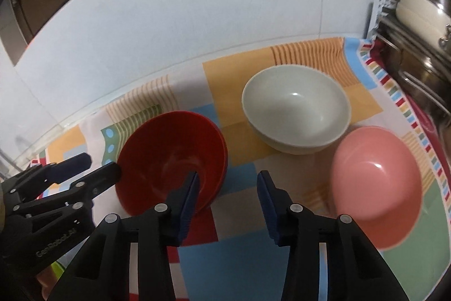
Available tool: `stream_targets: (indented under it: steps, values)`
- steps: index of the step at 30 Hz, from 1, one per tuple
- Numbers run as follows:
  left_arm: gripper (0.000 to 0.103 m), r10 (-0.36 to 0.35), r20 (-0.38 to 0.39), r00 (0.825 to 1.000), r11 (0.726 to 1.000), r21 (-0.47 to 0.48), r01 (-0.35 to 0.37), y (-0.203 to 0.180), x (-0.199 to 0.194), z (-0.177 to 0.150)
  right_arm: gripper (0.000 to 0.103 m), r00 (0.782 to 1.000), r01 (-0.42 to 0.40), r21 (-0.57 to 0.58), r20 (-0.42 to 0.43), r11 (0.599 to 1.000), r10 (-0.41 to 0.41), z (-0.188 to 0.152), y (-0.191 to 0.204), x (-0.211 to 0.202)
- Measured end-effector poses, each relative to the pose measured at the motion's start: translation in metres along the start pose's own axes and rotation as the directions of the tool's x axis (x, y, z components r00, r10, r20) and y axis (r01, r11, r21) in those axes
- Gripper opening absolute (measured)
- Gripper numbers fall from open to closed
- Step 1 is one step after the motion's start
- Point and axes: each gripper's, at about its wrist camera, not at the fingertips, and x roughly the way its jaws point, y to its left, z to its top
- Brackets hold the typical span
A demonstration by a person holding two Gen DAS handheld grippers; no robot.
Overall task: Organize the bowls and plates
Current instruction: 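Move both grippers to the red bowl and grip its rim, then lift the red bowl with both grippers and carry it over the green plate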
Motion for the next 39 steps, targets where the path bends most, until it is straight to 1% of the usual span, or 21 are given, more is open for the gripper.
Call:
stream_targets:
  steps: [2,9,11,13,15,16,19,23,27,32,39]
  values:
    - [0.044,0.006,-0.016,1.000,1.000,0.009,-0.006,-0.001,0.009,0.002,0.040,1.000,-0.002,-0.003,-0.011,1.000,0.002,0.002,0.001,0.007]
    - [0.034,0.006,-0.062,0.998,1.000,0.019,-0.005,-0.001,0.031,0.007,0.030,0.999,0.005,-0.006,-0.037,1.000,-0.005,0.007,0.002,0.021]
    - [0.026,0.012,-0.078,0.997,1.000,0.027,-0.010,-0.002,0.037,0.008,0.026,0.999,0.007,-0.005,-0.044,1.000,-0.008,0.008,0.002,0.024]
    - [0.023,0.000,-0.089,0.996,1.000,0.022,0.002,-0.002,0.040,0.008,0.020,0.998,0.007,-0.003,-0.056,1.000,-0.007,0.009,0.001,0.028]
    - [0.018,-0.007,-0.095,0.995,1.000,0.020,0.009,-0.002,0.043,0.009,0.016,0.998,0.005,-0.001,-0.069,1.000,-0.005,0.009,0.002,0.031]
    - [0.014,-0.006,-0.097,0.995,1.000,0.020,0.008,-0.002,0.044,0.010,0.015,0.997,0.002,0.001,-0.072,1.000,-0.002,0.008,0.002,0.032]
    - [0.013,-0.013,-0.102,0.995,1.000,0.003,0.013,0.000,0.045,0.012,0.012,0.997,-0.004,0.007,-0.080,1.000,0.004,0.008,0.003,0.034]
    - [0.012,-0.035,-0.126,0.991,0.999,-0.041,0.030,0.005,0.044,0.014,0.012,0.997,0.010,0.006,-0.082,1.000,-0.010,0.008,0.006,0.034]
    - [0.012,-0.026,-0.117,0.993,0.999,-0.041,0.021,0.004,0.034,0.010,0.011,0.996,0.000,0.016,-0.086,1.000,0.001,0.007,0.006,0.029]
    - [0.012,-0.029,-0.092,0.995,0.999,-0.037,0.026,0.001,0.006,-0.002,0.011,0.998,-0.009,0.014,-0.068,1.000,0.010,0.000,0.008,0.006]
    - [0.012,-0.043,-0.081,0.996,0.999,-0.029,0.041,-0.009,-0.038,-0.028,0.011,0.999,-0.010,-0.001,-0.033,1.000,0.010,-0.021,0.014,-0.041]
